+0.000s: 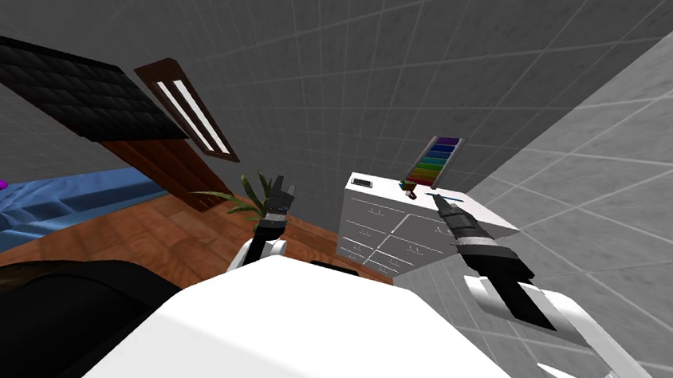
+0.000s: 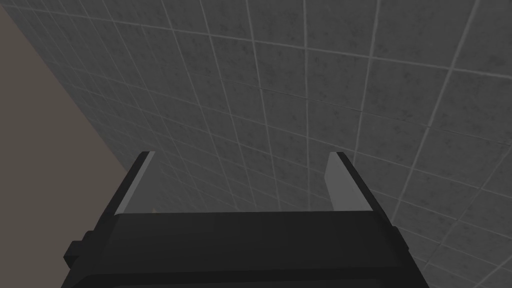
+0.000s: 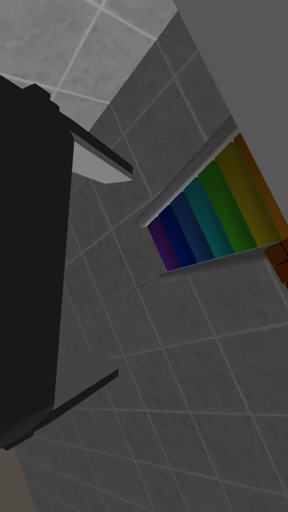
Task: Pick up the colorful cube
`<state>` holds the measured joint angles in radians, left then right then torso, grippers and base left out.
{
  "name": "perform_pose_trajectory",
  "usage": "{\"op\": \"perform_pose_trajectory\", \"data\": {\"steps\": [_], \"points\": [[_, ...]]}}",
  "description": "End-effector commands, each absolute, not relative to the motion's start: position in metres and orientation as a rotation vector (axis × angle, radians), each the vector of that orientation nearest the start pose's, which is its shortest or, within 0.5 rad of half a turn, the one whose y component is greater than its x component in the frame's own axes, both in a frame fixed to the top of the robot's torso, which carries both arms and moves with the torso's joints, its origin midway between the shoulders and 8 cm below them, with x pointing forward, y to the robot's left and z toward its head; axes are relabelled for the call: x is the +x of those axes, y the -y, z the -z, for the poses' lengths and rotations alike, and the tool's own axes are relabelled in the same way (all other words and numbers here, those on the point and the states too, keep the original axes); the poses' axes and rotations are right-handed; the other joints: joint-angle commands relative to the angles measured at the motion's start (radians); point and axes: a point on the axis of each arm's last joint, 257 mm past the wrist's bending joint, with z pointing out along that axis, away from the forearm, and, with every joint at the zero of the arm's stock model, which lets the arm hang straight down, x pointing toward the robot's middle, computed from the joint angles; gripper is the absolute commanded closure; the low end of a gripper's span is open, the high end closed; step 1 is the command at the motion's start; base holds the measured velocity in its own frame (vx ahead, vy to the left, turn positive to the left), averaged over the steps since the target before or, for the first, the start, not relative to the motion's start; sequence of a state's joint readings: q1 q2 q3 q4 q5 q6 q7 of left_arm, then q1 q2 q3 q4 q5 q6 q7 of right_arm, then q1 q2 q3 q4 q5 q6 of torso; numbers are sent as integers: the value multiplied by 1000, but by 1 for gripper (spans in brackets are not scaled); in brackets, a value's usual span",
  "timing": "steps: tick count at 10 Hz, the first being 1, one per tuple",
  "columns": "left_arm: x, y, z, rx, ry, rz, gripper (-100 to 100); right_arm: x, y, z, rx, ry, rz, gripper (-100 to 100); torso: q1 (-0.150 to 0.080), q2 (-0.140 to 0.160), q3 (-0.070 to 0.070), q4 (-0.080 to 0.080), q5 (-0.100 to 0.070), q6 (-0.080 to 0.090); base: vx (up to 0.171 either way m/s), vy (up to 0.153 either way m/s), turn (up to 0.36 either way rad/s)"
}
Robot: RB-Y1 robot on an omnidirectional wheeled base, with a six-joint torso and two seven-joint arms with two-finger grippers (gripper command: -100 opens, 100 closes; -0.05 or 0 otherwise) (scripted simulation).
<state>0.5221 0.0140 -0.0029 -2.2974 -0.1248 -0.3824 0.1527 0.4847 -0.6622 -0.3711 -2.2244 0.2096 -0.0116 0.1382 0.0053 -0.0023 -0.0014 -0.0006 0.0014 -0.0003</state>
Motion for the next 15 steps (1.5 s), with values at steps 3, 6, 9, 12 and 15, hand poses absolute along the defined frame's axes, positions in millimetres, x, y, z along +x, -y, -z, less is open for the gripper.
{"op": "perform_pose_trajectory", "data": {"steps": [3,6,9,12,15], "points": [[360,-271,0,-738,-734,1322,0,410,434,5,202,-1346,-235,-100,0,-1,0,0,0,0,24,80,-3],[360,-271,0,-738,-733,1322,0,414,468,15,148,-1429,-75,-100,0,1,0,0,0,0,11,93,18],[360,-271,0,-738,-734,1322,0,417,490,21,101,-1486,29,-100,-2,0,0,0,0,0,11,74,28],[360,-271,0,-738,-734,1322,0,419,510,26,52,-1537,129,-100,-4,0,0,0,-1,0,13,51,26],[360,-271,0,-738,-734,1322,0,421,528,29,-2,-1582,223,-100,-3,1,0,0,-1,0,14,56,36]]}}
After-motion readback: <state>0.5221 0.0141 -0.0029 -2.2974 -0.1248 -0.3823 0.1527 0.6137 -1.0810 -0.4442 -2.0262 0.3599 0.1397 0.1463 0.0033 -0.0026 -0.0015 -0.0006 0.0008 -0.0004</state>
